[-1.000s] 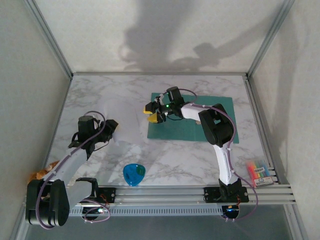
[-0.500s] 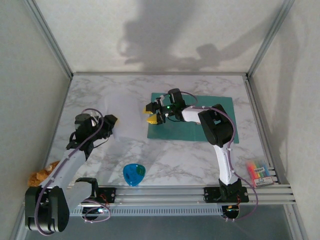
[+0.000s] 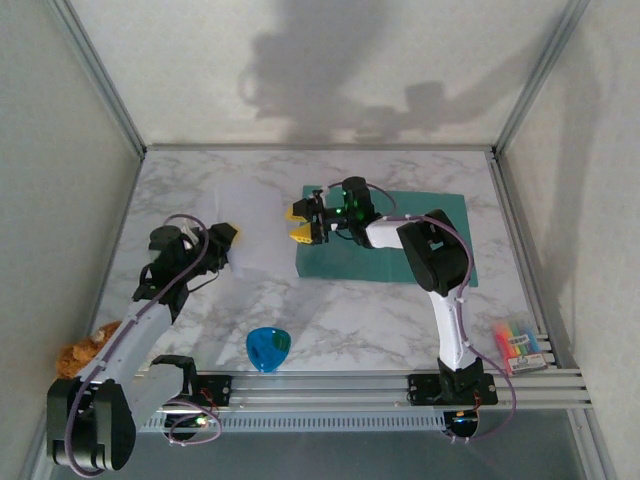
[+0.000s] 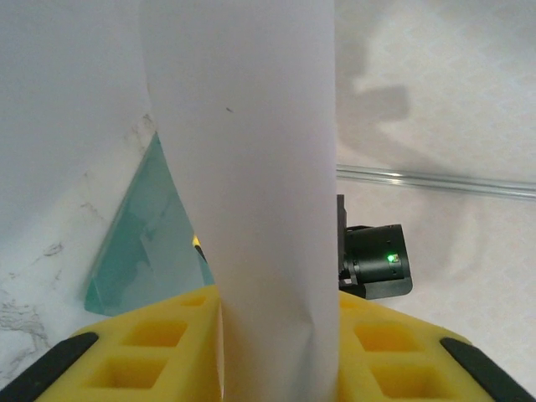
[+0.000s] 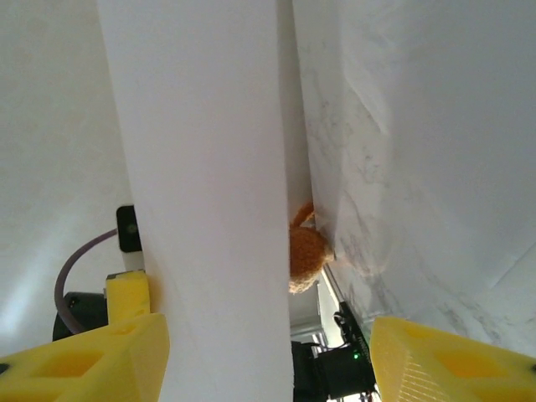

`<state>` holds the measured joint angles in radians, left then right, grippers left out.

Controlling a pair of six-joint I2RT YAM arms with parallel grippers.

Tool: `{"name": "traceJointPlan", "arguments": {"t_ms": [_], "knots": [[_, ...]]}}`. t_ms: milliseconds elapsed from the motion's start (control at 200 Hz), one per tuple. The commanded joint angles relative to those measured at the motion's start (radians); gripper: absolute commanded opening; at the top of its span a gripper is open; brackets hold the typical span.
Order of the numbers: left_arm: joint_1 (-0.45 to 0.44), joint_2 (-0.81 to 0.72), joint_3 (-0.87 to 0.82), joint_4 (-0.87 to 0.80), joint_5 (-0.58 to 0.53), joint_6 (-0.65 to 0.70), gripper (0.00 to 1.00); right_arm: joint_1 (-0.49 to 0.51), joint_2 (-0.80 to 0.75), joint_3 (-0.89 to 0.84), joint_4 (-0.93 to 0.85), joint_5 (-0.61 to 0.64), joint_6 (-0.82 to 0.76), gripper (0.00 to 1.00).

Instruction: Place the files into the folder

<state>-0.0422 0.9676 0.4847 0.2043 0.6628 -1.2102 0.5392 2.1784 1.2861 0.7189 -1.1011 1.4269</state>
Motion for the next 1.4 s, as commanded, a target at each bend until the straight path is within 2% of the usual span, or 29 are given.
{"name": "traceJointPlan", "arguments": {"t_ms": [0,180,511,846,1202,1397], "knots": [[-0.021,-0.019,0.024,0.048,0.014,-0.019,0.32,-0.004,-0.054,-0.013,0.088,-0.028,0.038,0.65],[-0.035,0.005,-0.007,0.077,0.017,-0.016,0.32,-0.004,-0.053,-0.02,0.233,-0.046,0.142,0.62],[-0.036,0.043,0.014,0.061,0.054,0.059,0.33,-0.004,-0.113,-0.045,0.243,-0.068,0.113,0.48],[-0.037,0.059,0.005,0.108,0.075,0.07,0.33,-0.003,-0.141,-0.065,0.294,-0.066,0.121,0.44],[-0.038,0.047,0.005,0.193,0.148,0.098,0.33,-0.001,-0.149,-0.074,0.347,-0.06,0.136,0.37],[-0.042,0.047,-0.004,0.226,0.162,0.088,0.33,0.009,-0.159,-0.074,0.375,-0.057,0.139,0.37]]}}
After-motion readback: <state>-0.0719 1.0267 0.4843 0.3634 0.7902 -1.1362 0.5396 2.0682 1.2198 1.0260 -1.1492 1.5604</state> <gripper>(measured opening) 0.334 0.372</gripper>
